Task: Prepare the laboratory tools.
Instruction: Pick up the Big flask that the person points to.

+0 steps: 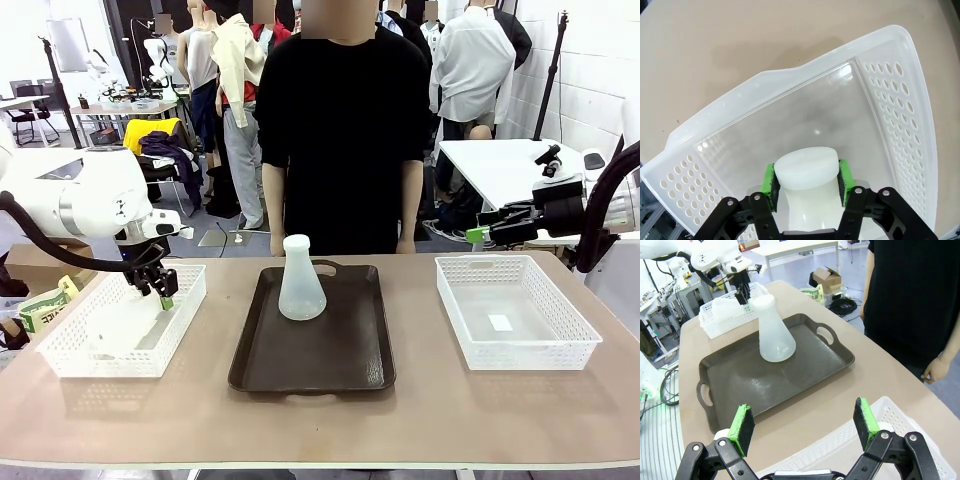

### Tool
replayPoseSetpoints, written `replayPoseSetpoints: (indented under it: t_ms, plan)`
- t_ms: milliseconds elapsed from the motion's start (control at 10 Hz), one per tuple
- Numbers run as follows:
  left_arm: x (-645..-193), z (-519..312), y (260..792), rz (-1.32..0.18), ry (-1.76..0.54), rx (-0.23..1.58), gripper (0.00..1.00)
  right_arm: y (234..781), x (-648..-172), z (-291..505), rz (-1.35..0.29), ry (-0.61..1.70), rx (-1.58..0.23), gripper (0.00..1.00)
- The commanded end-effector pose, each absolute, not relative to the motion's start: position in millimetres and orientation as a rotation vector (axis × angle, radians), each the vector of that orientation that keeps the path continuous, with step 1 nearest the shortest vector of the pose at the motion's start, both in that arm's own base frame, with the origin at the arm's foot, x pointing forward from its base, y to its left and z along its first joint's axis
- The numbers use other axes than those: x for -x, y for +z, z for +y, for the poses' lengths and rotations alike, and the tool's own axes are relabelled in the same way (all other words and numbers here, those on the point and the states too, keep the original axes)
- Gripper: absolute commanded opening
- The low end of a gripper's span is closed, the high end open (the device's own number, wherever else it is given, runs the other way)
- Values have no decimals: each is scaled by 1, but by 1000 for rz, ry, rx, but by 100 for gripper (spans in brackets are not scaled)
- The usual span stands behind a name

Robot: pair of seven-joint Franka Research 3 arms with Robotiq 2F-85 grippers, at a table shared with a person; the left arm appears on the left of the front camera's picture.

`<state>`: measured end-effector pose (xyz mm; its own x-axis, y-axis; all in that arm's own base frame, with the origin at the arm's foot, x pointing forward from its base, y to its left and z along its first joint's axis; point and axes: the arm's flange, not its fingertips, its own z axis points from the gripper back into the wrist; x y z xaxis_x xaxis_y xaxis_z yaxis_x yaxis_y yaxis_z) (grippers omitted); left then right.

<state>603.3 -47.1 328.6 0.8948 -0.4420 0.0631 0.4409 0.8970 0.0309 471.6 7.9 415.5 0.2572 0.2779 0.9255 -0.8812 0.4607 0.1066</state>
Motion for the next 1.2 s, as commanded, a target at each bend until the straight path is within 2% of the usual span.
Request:
replayPoseSetpoints:
  t_ms: [0,500,600,1100]
  plan:
    - [-606,-46,334,-67,-461,-32,0,416,-470,7,-990,886,-728,100]
    - [-606,-43,330,-19,-483,9,0,416,-470,7,-990,886,-728,100]
    - [-603,-47,329,-64,-458,-15,0,416,-470,7,-990,886,-728,100]
    - [-603,-47,329,-64,-458,-15,0,416,-470,7,-990,886,-728,100]
